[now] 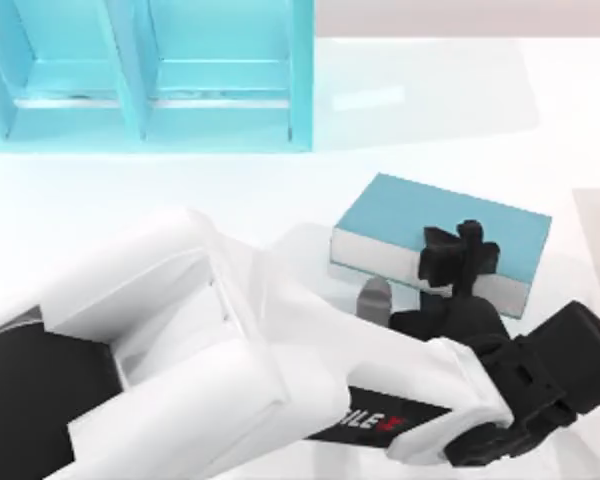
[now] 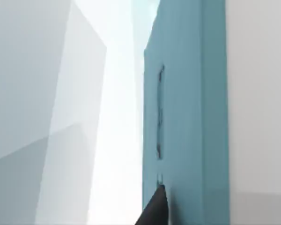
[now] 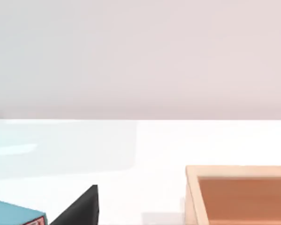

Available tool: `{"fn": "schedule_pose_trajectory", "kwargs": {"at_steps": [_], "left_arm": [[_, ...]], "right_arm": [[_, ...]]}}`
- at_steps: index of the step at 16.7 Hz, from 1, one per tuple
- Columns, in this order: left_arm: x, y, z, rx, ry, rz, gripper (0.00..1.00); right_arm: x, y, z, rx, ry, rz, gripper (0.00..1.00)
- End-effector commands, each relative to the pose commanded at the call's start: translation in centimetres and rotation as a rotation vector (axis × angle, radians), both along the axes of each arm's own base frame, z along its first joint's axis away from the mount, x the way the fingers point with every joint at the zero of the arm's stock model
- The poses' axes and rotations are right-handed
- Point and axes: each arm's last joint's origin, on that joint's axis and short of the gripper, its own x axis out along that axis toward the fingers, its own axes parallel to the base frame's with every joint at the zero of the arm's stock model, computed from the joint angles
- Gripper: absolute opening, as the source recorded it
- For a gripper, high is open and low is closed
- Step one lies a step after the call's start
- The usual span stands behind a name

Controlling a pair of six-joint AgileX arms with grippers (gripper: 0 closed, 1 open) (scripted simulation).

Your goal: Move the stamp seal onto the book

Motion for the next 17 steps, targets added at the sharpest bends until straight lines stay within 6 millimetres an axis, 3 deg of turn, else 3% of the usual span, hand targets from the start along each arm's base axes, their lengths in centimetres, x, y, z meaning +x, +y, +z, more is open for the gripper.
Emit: {"fn": "schedule_pose_trajectory", "kwargs": {"at_steps": [5,17], "left_arm": [[0.00,0.00,0.00,0.000,0.000,0.000,0.98],[-0.59,-0.26,-0.14,-0.003,0.005,-0.004,1.00]], "right_arm": [[0.00,0.00,0.00,0.000,0.000,0.000,1.00],[0.00,0.00,0.00,0.000,0.000,0.000,1.00]]}}
